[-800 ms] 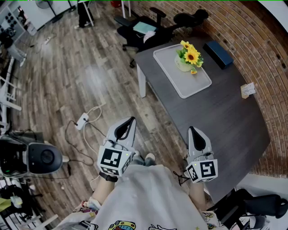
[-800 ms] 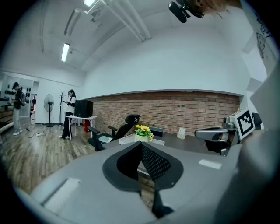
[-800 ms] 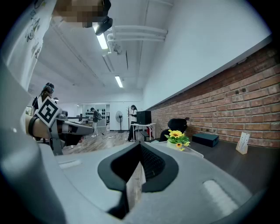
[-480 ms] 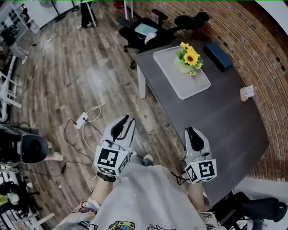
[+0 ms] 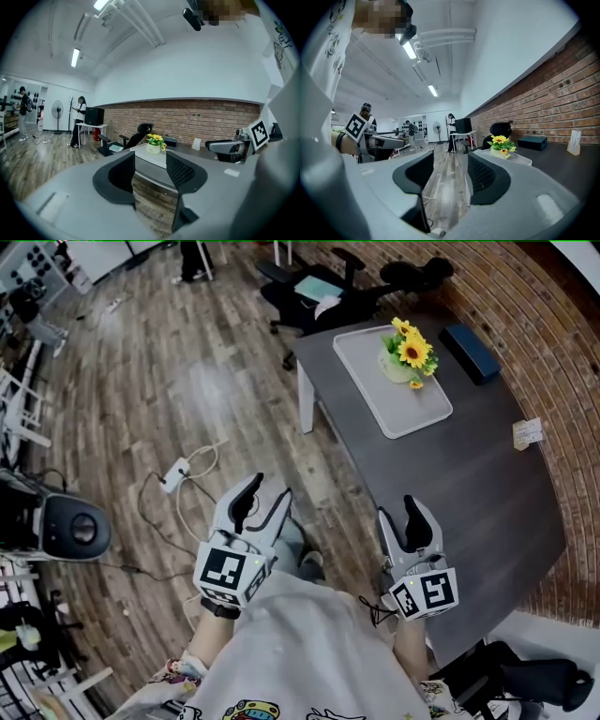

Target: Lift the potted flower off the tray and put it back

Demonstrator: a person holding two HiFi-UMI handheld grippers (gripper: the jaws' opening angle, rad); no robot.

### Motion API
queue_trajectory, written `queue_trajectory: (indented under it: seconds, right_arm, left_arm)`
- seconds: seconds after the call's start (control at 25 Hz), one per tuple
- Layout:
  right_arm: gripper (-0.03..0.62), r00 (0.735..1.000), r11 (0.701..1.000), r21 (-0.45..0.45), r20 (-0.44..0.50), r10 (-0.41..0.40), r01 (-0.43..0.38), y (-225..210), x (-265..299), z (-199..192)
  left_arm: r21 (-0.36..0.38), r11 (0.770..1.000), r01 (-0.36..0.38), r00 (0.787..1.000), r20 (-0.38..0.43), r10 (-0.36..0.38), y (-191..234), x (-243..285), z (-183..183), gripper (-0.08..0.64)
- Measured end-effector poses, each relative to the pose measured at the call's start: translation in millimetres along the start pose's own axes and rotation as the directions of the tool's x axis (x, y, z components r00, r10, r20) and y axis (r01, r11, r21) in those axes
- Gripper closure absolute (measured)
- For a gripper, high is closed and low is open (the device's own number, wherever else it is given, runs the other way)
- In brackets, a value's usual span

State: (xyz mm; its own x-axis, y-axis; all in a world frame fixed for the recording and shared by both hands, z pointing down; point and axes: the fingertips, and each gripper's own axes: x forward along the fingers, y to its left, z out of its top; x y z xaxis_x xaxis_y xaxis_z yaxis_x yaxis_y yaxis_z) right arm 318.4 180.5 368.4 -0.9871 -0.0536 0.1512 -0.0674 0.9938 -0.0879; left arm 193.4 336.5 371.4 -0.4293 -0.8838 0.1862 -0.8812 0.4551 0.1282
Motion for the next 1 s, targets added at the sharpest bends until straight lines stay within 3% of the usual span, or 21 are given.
queue_trajectory:
  seconds: [0.36, 1.0]
  right_arm:
    - [0.339, 0.999, 1.0, 0.005, -0.021, 0.025, -0.025, 4.3, 58.1, 0.1]
    - [0.296, 0.998, 0.999, -0.001, 0.017, -0.053, 0.053, -8.3, 235.4, 42.2]
  left_arm:
    - [-0.016, 1.0, 0.007, 1.0, -0.001, -0.007, 47.6, 30.2, -0.7, 0.299]
    - [0.013, 0.999, 0.047, 0.998, 0.03, -0.047, 212.7, 127.5, 54.4, 0.255]
